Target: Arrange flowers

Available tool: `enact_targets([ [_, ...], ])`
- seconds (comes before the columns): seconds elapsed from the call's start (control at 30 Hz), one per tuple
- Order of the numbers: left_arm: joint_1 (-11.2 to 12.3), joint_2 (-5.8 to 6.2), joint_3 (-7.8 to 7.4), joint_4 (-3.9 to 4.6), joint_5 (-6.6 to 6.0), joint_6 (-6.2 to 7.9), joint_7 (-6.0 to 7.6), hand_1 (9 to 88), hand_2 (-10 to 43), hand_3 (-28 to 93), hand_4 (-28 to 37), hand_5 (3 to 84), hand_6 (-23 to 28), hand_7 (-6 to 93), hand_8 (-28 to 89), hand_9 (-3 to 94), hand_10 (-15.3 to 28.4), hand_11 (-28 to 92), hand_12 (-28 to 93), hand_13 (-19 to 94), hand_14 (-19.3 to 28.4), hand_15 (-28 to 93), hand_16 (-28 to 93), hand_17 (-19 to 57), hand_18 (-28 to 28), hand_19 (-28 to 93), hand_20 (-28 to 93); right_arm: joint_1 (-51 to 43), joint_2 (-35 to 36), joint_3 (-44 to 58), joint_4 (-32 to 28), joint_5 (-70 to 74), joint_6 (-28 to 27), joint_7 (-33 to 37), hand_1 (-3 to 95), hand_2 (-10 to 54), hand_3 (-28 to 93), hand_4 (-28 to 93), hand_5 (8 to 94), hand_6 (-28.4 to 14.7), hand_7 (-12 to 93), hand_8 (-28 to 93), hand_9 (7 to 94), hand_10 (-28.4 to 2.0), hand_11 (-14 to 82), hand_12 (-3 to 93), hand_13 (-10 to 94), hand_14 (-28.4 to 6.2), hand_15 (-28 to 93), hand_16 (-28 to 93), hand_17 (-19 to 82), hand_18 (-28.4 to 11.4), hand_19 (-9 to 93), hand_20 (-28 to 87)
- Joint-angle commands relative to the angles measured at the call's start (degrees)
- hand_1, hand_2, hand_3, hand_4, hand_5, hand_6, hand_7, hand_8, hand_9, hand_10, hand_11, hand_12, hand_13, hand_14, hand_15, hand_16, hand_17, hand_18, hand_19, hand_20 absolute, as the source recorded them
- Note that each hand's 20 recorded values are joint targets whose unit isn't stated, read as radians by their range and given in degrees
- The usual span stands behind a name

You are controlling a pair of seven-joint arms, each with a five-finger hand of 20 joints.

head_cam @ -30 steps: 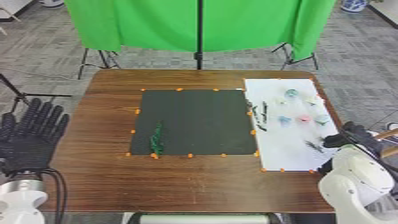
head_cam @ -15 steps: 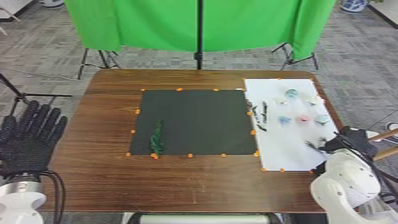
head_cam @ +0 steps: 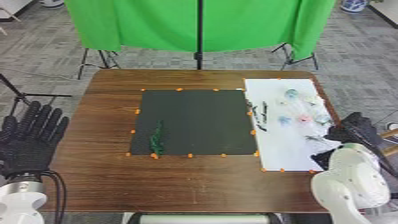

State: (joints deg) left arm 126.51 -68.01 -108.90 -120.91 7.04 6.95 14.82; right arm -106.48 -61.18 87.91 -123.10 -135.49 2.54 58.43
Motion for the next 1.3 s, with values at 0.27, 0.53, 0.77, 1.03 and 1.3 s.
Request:
enact_targets([
  [0.27,-0.8,1.46,1.43,0.81,-0.08,0.42,-1.35,27.7,15.6,73,-28.2,47.1,7.7,13.3,-8,39.9,14.0,17,13,31,14.5,36,-3,0.0,12.4,28,16,9.9,-3.6,-12.7,-3.4,6.6,6.0,-5.8,60.2,-9.5,70,-21,70.4,-4.3,42,19,75.7,-13.8,41.0,56.8,67,-18.1,80,45,44,-27.5,93,52],
  [0.53,-2.5,2.40,3.24,1.53,-0.12,0.83,-2.03,27.7,15.6,73,-28.2,47.1,7.6,13.2,-8,39.9,14.0,17,13,31,14.6,36,-3,0.1,12.2,27,15,14.4,-14.6,-21.0,1.4,7.8,5.1,-9.0,60.3,-9.5,70,-21,70.5,-4.3,42,20,75.9,-13.8,40.6,56.6,67,-17.9,79,45,44,-27.5,93,51],
  [0.77,-3.9,3.61,5.13,2.01,0.13,1.35,-3.01,27.6,15.6,73,-28.3,47.1,7.7,13.3,-8,39.9,14.0,17,13,31,14.5,35,-4,0.1,12.0,26,15,15.0,-23.3,-25.1,6.7,10.9,2.5,-10.0,60.4,-9.5,70,-21,70.4,-4.4,42,19,76.0,-13.9,40.4,56.6,67,-17.9,79,45,44,-27.4,93,51],
  [1.03,-4.5,4.82,7.05,1.93,0.99,2.94,-4.85,27.6,15.6,73,-28.3,47.1,7.6,13.3,-8,39.9,13.9,17,13,31,14.4,35,-4,0.1,12.0,26,15,12.9,-30.3,-26.6,10.2,15.0,3.3,-6.7,60.3,-9.5,70,-22,70.7,-4.4,42,19,76.6,-13.7,39.4,55.1,68,-17.4,78,44,44,-27.2,93,50],
  [1.3,-6.1,5.89,8.90,2.63,0.86,3.34,-6.80,27.7,15.7,73,-28.3,47.5,7.7,13.5,-8,40.1,14.0,18,13,31,14.4,36,-4,0.1,11.9,26,15,12.2,-34.8,-27.5,13.4,14.8,4.4,-4.7,60.4,-9.5,70,-22,70.7,-4.5,42,19,77.2,-13.4,38.0,54.5,68,-17.3,78,43,45,-27.2,93,49],
])
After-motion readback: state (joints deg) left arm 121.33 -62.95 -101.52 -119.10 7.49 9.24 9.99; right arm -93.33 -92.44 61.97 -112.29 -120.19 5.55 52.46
